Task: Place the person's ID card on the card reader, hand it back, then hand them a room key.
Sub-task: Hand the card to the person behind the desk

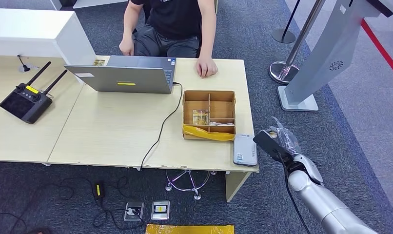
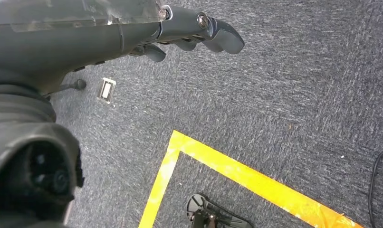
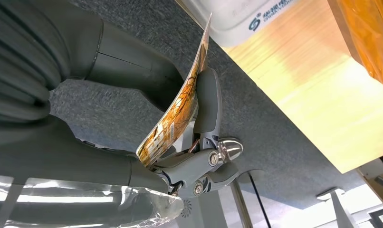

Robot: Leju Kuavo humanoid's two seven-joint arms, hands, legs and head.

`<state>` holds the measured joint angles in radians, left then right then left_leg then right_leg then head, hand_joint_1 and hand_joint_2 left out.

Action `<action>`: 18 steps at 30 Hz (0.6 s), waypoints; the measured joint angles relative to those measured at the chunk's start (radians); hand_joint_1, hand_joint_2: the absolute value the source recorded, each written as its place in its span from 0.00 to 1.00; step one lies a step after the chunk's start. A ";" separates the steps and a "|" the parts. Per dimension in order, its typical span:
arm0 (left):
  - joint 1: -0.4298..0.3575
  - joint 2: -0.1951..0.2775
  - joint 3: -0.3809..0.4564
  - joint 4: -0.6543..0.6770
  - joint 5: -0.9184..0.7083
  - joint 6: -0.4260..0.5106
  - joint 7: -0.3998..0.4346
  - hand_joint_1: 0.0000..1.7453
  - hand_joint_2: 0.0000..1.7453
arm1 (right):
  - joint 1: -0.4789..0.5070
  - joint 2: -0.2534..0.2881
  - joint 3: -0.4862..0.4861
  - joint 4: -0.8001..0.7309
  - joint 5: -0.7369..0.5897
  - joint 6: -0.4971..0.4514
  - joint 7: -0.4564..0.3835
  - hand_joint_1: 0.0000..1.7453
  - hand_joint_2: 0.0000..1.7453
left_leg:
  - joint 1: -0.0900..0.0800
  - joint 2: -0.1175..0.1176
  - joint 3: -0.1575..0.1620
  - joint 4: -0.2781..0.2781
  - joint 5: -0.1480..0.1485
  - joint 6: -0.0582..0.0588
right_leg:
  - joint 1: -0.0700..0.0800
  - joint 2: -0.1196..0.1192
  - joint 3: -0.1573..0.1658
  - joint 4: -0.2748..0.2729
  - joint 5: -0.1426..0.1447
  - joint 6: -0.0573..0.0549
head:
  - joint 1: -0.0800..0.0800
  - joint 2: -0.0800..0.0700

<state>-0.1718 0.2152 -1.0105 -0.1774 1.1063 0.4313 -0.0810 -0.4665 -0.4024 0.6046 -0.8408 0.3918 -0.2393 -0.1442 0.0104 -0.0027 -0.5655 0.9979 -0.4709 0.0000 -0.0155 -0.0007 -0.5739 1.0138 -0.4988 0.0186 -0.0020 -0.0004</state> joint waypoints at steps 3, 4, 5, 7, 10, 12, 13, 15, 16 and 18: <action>0.000 0.000 0.003 0.000 -0.002 -0.001 0.007 0.00 0.00 | 0.010 0.003 0.001 -0.002 0.000 0.003 0.001 1.00 1.00 | 0.000 0.000 0.000 0.000 0.000 0.000 | 0.000 0.000 0.000 0.000 0.000 0.000 | 0.000 0.000; 0.000 0.000 0.004 0.000 -0.003 -0.002 0.011 0.00 0.00 | 0.014 0.004 0.001 -0.004 0.001 0.004 0.002 1.00 1.00 | 0.000 0.000 0.000 0.000 0.000 0.000 | 0.000 0.000 0.000 0.000 0.000 0.000 | 0.000 0.000; 0.000 0.000 0.004 0.000 -0.003 -0.003 0.014 0.00 0.00 | 0.020 0.006 0.001 -0.008 0.002 0.004 0.005 1.00 1.00 | 0.000 0.000 0.000 0.000 0.000 0.000 | 0.000 0.000 0.000 0.000 0.000 0.000 | 0.000 0.000; 0.000 0.001 0.004 0.000 -0.003 -0.004 0.017 0.00 0.00 | 0.031 0.009 0.003 -0.017 0.007 0.003 0.012 1.00 1.00 | 0.000 0.000 0.000 0.000 0.000 0.000 | 0.000 0.000 0.000 0.000 0.000 0.000 | 0.000 0.000; 0.000 0.001 0.004 0.000 -0.003 -0.006 0.017 0.00 0.00 | 0.047 0.014 0.009 -0.035 0.018 0.001 0.026 1.00 1.00 | 0.000 0.000 0.000 0.000 0.000 0.000 | 0.000 0.000 0.000 0.000 0.000 0.000 | 0.000 0.000; 0.000 0.001 0.004 0.000 -0.003 -0.006 0.017 0.00 0.00 | 0.055 0.017 0.014 -0.047 0.023 -0.003 0.036 1.00 1.00 | 0.000 0.000 0.000 0.000 0.000 0.000 | 0.000 0.000 0.000 0.000 0.000 0.000 | 0.000 0.000; 0.000 0.001 0.004 0.000 -0.003 -0.006 0.017 0.00 0.00 | 0.058 0.018 0.016 -0.052 0.025 -0.005 0.041 1.00 1.00 | 0.000 0.000 0.000 0.000 0.000 0.000 | 0.000 0.000 0.000 0.000 0.000 0.000 | 0.000 0.000; -0.001 0.001 0.004 0.000 -0.004 -0.006 0.017 0.00 0.00 | 0.064 0.021 0.017 -0.061 0.028 -0.007 0.049 1.00 1.00 | 0.000 0.000 0.000 0.000 0.000 0.000 | 0.000 0.001 0.000 0.000 0.000 0.000 | 0.000 0.000; -0.001 0.001 0.004 0.000 -0.005 -0.007 0.017 0.00 0.00 | 0.067 0.023 0.019 -0.066 0.031 -0.009 0.053 1.00 1.00 | 0.000 0.000 0.001 0.000 0.000 0.000 | 0.000 0.000 0.000 0.000 0.000 0.000 | 0.000 0.000; -0.001 0.001 0.004 0.000 -0.007 -0.008 0.017 0.00 0.00 | 0.076 0.027 0.023 -0.074 0.037 -0.011 0.062 1.00 1.00 | 0.000 0.000 0.001 0.000 0.000 0.000 | 0.000 0.000 0.000 0.000 0.000 0.000 | 0.000 0.000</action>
<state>-0.1725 0.2160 -1.0063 -0.1777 1.0994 0.4228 -0.0638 -0.3910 -0.3752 0.6279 -0.9152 0.4291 -0.2505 -0.0825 0.0106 -0.0023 -0.5647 0.9979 -0.4709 -0.0001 -0.0154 -0.0003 -0.5735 1.0138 -0.4988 0.0185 -0.0018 -0.0004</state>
